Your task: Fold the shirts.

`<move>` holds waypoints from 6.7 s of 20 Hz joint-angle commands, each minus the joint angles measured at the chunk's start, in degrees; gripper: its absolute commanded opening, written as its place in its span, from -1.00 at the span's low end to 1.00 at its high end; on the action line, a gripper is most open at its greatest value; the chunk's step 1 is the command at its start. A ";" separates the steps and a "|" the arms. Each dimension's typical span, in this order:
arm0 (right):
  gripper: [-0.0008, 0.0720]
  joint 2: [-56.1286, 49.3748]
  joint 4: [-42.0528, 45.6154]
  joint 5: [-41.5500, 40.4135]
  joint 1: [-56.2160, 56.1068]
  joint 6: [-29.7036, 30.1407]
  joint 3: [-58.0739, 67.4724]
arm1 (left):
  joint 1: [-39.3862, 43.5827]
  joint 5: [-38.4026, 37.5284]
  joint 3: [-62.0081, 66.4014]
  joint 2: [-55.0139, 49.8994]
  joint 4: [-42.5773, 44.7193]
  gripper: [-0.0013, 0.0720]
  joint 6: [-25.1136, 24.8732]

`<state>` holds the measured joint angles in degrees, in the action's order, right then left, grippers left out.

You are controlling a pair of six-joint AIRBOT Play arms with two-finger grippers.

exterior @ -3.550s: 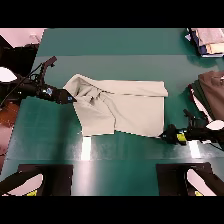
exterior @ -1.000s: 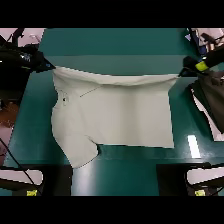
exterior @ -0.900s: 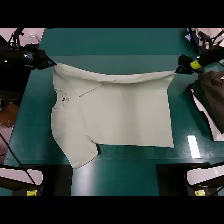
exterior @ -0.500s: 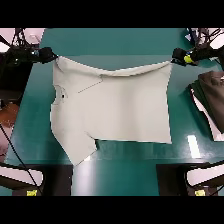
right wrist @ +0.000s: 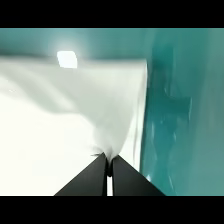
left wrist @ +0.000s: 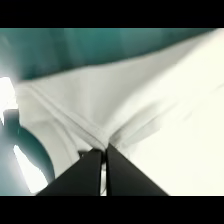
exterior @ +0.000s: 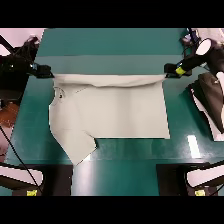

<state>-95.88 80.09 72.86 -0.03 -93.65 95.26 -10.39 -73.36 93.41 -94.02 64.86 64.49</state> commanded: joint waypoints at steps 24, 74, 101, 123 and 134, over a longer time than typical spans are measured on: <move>0.03 23.78 -3.39 8.46 4.15 6.32 -26.10 | -4.39 -8.37 -51.04 33.57 8.85 0.39 13.09; -0.58 28.72 -23.02 -1.31 18.38 19.85 -64.19 | -4.39 -5.25 -50.56 37.90 -7.23 -0.90 11.50; -0.93 34.36 -17.35 2.05 16.94 13.46 -40.41 | 0.63 11.45 -39.06 41.27 -10.45 -0.90 11.65; 0.66 7.93 -23.45 4.31 17.49 18.18 -17.64 | 0.66 18.12 -29.11 22.43 -18.27 0.50 12.02; 0.59 6.73 -33.90 -0.63 28.70 32.74 -33.81 | 9.38 11.96 -29.27 22.36 -17.62 -0.90 10.08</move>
<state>-88.36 51.27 73.82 27.57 -65.69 63.81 -4.10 -61.43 64.07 -71.64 46.68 74.65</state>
